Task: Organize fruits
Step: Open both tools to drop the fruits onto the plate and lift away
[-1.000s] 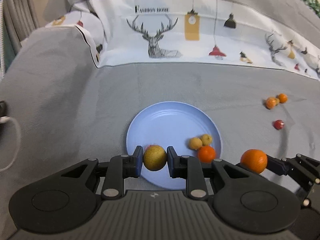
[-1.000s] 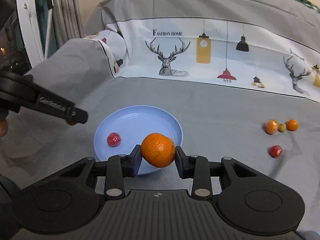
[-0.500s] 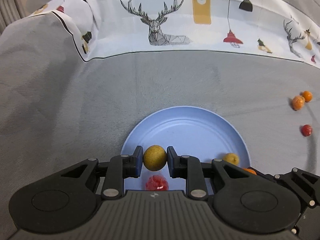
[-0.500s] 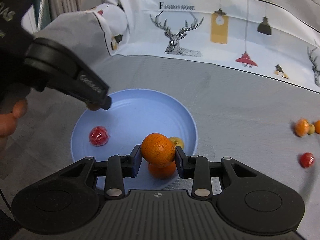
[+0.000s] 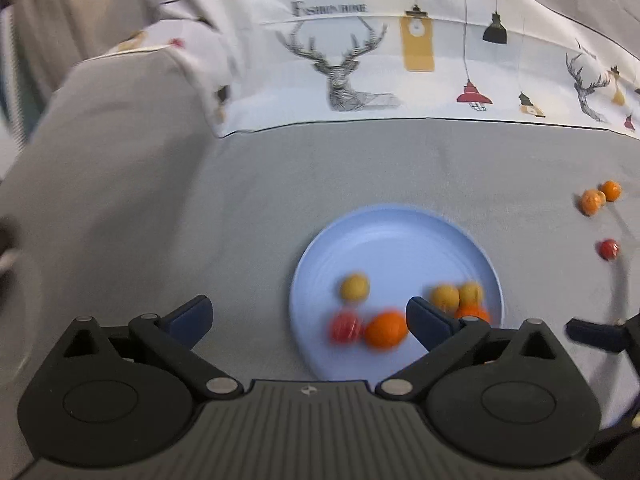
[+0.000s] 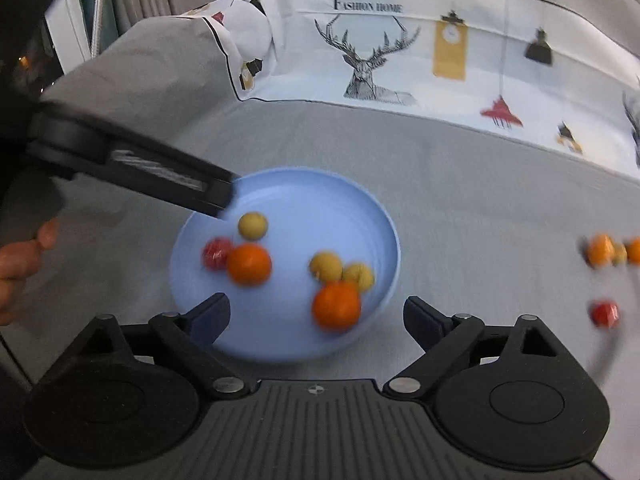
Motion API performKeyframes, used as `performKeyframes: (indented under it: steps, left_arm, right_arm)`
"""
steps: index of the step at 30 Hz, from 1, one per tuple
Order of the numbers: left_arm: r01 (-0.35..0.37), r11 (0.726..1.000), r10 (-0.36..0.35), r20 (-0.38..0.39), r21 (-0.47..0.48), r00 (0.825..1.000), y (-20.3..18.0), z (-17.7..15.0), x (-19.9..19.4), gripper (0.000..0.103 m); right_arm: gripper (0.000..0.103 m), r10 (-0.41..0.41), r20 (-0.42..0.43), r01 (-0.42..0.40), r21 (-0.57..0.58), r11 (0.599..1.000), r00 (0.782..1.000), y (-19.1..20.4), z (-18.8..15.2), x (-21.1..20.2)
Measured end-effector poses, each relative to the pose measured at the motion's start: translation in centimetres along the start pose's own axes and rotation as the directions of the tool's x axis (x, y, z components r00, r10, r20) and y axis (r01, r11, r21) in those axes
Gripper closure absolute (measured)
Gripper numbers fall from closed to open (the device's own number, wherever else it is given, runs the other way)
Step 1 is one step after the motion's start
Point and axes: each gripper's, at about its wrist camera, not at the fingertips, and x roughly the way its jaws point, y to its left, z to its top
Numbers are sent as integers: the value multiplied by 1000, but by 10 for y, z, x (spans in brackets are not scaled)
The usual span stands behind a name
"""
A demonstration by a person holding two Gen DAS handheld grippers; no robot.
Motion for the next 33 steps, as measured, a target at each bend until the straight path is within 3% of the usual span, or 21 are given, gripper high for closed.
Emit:
performKeyframes:
  steps: [6,12,18,23,33]
  left_arm:
    - [-33,999,30,-77,-39,997,11,-63,-70,0]
    - [-18,998,16,-38,-53,999,13,-108,-129,0]
    - [-20,999,23,55,-48,998,2,-122,-169,0]
    - [-20,1000,22,102,-18,995,-11,-130,-190,0]
    - [-29,1000,29,149,-5,988,-16,-139,-212,0]
  right_arm:
    - [4,-35,35,36,-11,999,999,18,-24,-71]
    - [1,-51,152,60,-53,997,987,51,-52,-141]
    - [1,-58,220,89,-133,987,974,74,-81,-180]
    - [1,-84,281,111,-82,990,956,69,-88,-206]
    - [1,-70,308,88,-46,995,949,65,-95,-220]
